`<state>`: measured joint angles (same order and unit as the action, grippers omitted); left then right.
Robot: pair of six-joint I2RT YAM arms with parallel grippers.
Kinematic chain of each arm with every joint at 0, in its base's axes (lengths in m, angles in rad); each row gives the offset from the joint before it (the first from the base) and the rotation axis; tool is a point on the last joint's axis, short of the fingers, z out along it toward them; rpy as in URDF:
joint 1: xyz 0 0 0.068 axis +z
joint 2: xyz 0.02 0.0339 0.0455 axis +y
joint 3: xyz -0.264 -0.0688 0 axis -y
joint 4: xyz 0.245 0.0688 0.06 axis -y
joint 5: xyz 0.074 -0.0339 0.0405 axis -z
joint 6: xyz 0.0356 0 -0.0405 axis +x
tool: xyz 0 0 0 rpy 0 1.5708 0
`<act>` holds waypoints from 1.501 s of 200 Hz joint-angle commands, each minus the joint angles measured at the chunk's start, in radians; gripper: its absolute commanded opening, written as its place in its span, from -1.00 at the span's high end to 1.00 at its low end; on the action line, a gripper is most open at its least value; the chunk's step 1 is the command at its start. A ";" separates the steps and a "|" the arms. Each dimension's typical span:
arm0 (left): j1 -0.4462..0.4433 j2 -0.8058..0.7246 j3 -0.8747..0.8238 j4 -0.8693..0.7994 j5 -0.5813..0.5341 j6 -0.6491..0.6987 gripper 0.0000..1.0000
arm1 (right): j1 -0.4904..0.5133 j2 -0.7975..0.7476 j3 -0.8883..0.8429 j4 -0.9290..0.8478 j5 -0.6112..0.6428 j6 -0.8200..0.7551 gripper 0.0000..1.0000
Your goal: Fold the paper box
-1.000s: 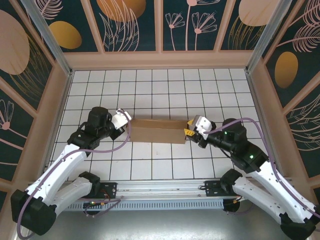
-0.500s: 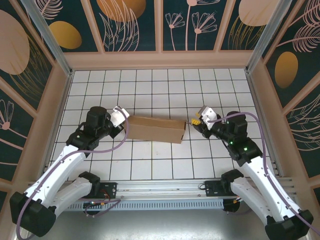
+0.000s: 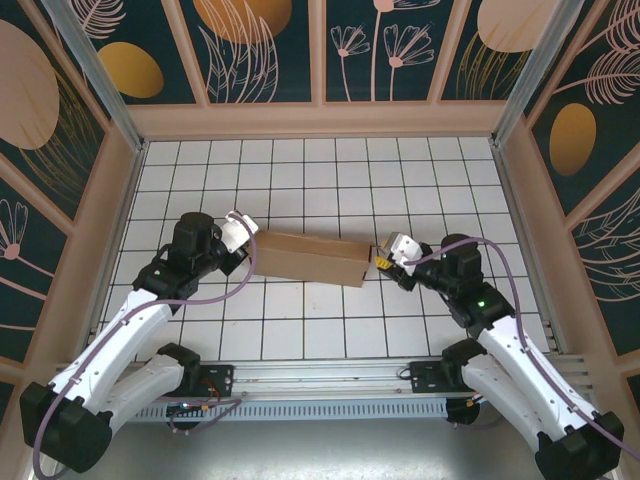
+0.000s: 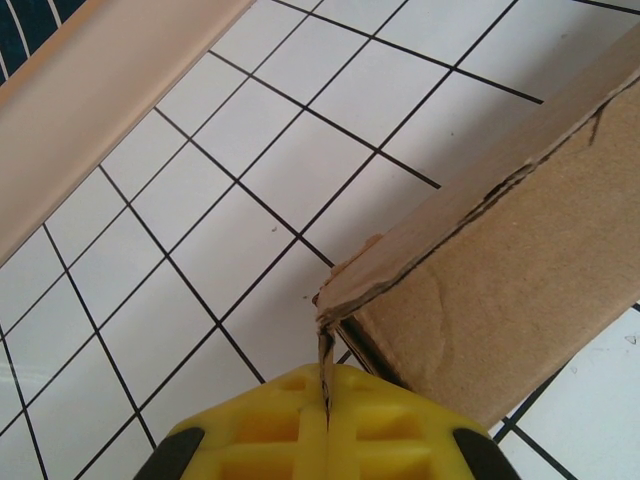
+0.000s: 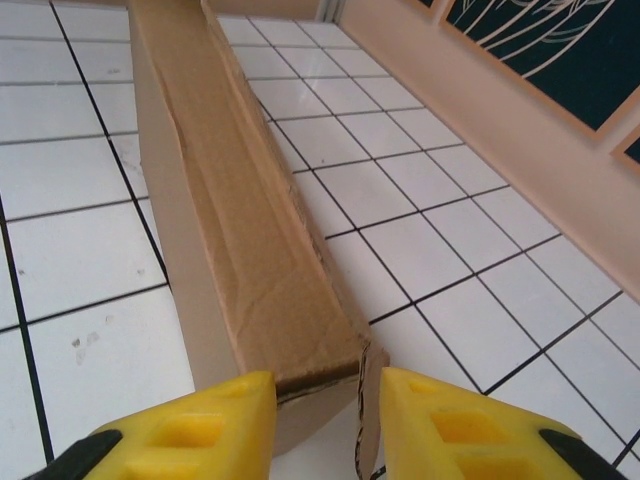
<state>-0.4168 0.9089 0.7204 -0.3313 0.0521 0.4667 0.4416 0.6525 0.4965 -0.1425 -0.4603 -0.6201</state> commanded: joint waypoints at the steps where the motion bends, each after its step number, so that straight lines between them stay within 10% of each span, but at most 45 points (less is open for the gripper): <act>1: 0.004 0.001 0.013 0.044 0.029 -0.015 1.00 | 0.008 -0.008 -0.022 0.071 0.024 -0.005 0.37; 140: 0.002 -0.008 0.011 0.044 0.082 -0.058 1.00 | 0.013 0.097 0.043 0.043 0.063 0.025 0.82; 300: -0.019 0.194 0.181 -0.079 0.248 -0.713 1.00 | 0.128 0.484 0.433 -0.159 0.366 0.519 1.00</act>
<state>-0.4114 1.0386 0.8448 -0.3866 0.1867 -0.1081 0.5434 1.0695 0.8165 -0.2390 -0.0780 -0.2157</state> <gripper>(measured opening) 0.050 0.050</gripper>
